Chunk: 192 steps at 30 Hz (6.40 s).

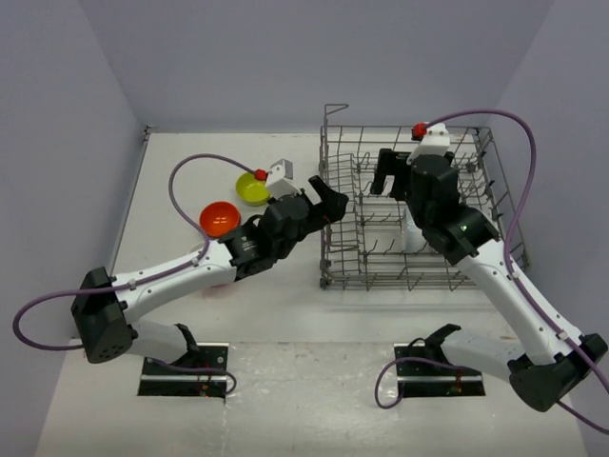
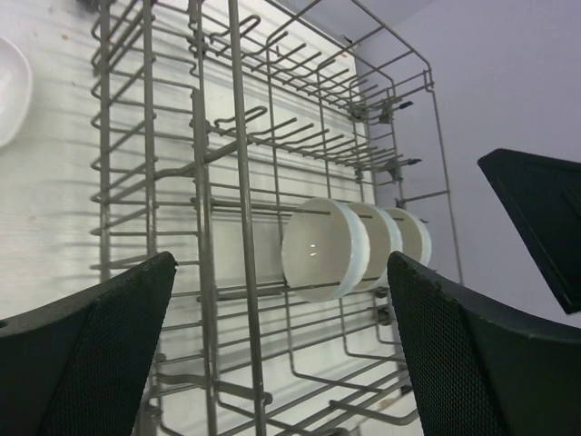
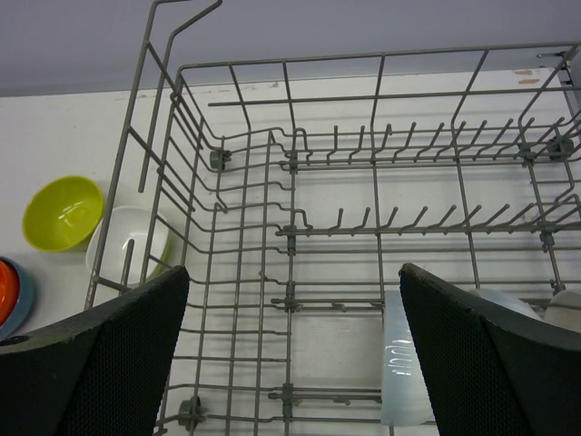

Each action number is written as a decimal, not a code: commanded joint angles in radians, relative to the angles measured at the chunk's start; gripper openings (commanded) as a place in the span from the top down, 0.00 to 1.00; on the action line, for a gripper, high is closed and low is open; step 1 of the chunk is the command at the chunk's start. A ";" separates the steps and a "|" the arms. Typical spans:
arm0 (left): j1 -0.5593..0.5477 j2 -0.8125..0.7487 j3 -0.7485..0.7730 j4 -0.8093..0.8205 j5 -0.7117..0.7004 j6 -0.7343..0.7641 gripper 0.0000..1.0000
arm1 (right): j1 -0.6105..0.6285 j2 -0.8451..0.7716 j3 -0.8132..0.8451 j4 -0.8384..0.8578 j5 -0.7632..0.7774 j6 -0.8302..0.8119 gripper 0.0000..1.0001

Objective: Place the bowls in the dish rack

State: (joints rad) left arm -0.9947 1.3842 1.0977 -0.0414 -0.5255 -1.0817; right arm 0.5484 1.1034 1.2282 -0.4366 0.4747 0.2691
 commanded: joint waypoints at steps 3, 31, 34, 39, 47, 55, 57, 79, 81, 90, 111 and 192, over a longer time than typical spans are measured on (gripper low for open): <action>0.004 -0.108 0.030 -0.090 -0.011 0.210 0.00 | -0.004 -0.025 0.024 0.022 -0.012 0.013 0.01; 0.873 -0.004 -0.105 -0.453 0.206 0.397 0.00 | -0.005 -0.137 -0.138 0.015 -0.071 0.096 0.01; 0.883 0.113 -0.084 -0.410 0.237 0.453 0.13 | -0.004 -0.116 -0.124 -0.002 -0.067 0.090 0.01; 0.884 0.208 -0.068 -0.419 0.245 0.436 0.28 | -0.004 -0.100 -0.118 -0.017 -0.045 0.090 0.01; 0.884 0.185 -0.068 -0.440 0.194 0.421 0.43 | -0.004 -0.082 -0.116 -0.022 -0.025 0.076 0.01; 0.884 0.208 -0.042 -0.469 0.165 0.416 0.66 | -0.004 -0.056 -0.107 -0.039 0.007 0.071 0.01; 0.884 0.200 -0.035 -0.469 0.160 0.416 0.72 | -0.005 -0.048 -0.105 -0.040 0.004 0.074 0.01; 0.875 -0.158 -0.094 -0.336 0.320 0.486 1.00 | -0.001 -0.046 -0.064 -0.042 -0.122 -0.019 0.01; 0.866 -0.203 -0.090 -0.325 0.349 0.490 1.00 | 0.001 -0.071 -0.053 -0.007 -0.212 -0.034 0.01; 0.657 -0.338 0.011 -0.284 0.360 0.477 1.00 | 0.205 0.070 0.224 -0.020 -0.396 -0.134 0.01; 0.337 -0.198 0.156 -0.236 0.197 0.362 1.00 | 0.346 0.467 0.564 -0.321 0.111 0.110 0.48; 0.274 0.248 0.182 0.081 0.619 0.574 0.07 | -0.469 0.986 0.416 0.518 0.794 -1.628 1.00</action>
State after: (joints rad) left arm -0.7166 1.6402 1.2930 -0.0223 0.0605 -0.5365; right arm 0.0883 2.0800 1.6173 0.0750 1.2621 -1.3468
